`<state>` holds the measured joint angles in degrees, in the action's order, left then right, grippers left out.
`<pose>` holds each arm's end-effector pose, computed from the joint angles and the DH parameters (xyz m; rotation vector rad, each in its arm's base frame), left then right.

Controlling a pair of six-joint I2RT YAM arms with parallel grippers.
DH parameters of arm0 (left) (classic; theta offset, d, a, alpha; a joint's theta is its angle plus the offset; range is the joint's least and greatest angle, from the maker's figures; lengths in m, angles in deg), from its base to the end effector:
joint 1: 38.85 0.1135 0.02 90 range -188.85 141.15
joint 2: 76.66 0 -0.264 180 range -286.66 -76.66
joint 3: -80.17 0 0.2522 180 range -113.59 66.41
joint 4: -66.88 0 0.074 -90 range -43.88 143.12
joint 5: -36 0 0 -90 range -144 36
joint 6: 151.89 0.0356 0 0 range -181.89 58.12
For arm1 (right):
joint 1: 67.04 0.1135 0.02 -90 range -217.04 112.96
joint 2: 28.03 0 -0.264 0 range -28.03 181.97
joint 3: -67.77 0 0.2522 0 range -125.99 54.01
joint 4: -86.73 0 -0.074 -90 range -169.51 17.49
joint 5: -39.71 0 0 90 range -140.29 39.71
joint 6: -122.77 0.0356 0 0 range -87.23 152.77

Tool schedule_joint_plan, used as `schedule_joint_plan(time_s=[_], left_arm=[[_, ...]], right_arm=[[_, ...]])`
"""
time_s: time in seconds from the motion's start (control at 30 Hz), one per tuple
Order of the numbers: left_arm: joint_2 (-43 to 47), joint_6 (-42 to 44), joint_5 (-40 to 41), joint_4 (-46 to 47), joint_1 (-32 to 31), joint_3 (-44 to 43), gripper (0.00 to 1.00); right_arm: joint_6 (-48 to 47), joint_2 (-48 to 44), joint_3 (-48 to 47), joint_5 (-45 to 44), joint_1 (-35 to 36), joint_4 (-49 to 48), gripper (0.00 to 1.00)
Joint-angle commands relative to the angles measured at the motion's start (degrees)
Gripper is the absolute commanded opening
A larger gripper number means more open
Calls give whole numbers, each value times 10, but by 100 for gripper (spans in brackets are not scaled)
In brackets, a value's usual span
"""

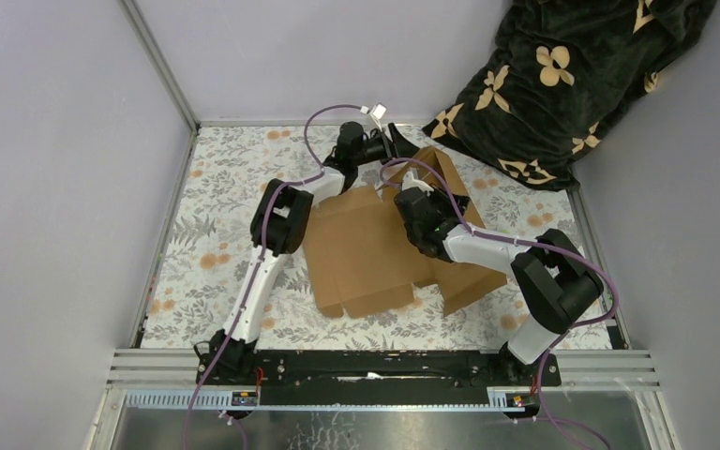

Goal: Fold the paper box

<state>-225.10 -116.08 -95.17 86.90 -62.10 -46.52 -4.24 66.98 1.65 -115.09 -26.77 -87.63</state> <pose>0.5236 -0.2505 0.1552 0.1469 1.8458 -1.5656 0.2782 0.1935 0.2041 -0.6858 1.8651 -1.1676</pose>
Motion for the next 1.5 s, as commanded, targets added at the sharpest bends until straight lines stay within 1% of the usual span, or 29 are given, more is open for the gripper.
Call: schedule_joint_plan(time_s=[0.0, 0.1, 0.33, 0.53, 0.77, 0.93, 1.13, 1.3, 1.47], left_arm=[[23, 16, -22, 1, -9, -18, 70], [28, 17, -27, 5, -10, -6, 70], [62, 27, -20, 49, -11, 93, 70], [69, 24, -12, 91, -11, 145, 69], [77, 46, -3, 93, -6, 176, 69], [82, 47, 2, 108, 6, 199, 70], [85, 16, -4, 176, 33, 248, 70], [87, -4, -18, 226, 50, 276, 70], [85, -47, -39, 317, 62, 302, 70]], right_arm=[[38, 0, 1, 19, -5, -7, 0], [36, -2, -3, 16, -5, -7, 0], [33, -9, -14, 4, -4, -4, 0], [18, -17, -14, -10, 4, -10, 0], [-67, -16, -4, -50, 27, -85, 0], [-153, -7, 6, -77, 43, -164, 0], [-249, 4, 31, -100, 63, -267, 0], [-309, 13, 52, -110, 72, -341, 0], [-332, 19, 59, -115, 78, -365, 0]])
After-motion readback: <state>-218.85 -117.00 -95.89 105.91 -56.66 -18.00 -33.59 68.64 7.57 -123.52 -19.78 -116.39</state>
